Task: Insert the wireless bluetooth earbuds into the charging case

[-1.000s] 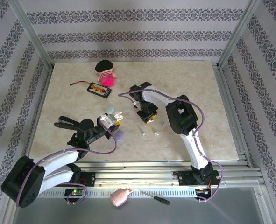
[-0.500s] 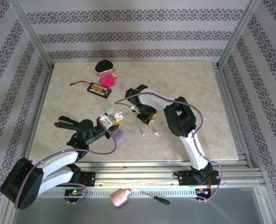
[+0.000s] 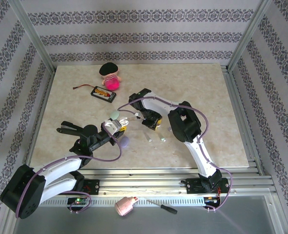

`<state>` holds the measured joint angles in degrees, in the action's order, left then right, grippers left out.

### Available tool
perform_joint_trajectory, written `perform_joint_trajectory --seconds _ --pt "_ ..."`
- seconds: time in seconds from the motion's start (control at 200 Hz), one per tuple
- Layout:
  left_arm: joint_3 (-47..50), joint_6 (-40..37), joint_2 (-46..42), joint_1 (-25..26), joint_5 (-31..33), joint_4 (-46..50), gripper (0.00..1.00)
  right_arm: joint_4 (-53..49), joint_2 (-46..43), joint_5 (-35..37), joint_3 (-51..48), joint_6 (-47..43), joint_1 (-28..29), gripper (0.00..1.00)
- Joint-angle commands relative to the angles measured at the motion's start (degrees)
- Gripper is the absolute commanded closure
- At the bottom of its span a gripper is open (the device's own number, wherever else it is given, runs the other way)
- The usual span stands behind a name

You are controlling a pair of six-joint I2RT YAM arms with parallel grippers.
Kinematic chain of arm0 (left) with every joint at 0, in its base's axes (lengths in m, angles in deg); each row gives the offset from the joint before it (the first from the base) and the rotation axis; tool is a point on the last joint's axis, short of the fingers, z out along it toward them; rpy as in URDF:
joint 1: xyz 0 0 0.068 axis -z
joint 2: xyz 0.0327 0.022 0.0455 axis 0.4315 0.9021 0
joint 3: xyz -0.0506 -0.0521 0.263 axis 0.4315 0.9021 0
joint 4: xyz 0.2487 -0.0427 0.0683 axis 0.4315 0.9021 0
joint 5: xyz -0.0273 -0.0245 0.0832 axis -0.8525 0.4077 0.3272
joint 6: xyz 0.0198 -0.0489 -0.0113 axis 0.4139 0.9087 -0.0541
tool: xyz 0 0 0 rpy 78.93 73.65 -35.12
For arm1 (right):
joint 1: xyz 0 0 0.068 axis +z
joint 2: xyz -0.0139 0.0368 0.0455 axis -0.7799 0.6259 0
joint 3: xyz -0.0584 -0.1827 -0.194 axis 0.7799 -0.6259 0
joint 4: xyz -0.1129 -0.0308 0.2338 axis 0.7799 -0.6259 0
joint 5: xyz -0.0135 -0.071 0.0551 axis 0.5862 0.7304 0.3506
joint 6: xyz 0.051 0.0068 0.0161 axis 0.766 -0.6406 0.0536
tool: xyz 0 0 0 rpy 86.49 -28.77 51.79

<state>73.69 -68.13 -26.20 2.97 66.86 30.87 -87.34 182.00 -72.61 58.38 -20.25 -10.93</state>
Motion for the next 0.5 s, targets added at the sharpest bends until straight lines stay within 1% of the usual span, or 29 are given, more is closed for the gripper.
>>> perform_joint_trajectory --seconds 0.0,0.295,0.425,0.495 --pt "-0.7 -1.2 -0.7 1.0 -0.6 0.5 1.00 -2.4 1.5 0.5 1.9 -0.8 0.8 0.66" --pt "-0.7 -1.4 -0.4 1.0 -0.7 0.3 1.00 -2.0 3.5 1.7 2.6 -0.8 0.4 0.70" --pt "-0.8 -1.4 -0.2 1.0 -0.7 0.3 1.00 -0.7 4.2 0.2 3.0 0.2 -0.3 0.75" --pt "-0.8 -1.5 -0.2 1.2 -0.8 0.4 1.00 -0.9 4.5 0.6 3.3 0.9 -0.5 0.77"
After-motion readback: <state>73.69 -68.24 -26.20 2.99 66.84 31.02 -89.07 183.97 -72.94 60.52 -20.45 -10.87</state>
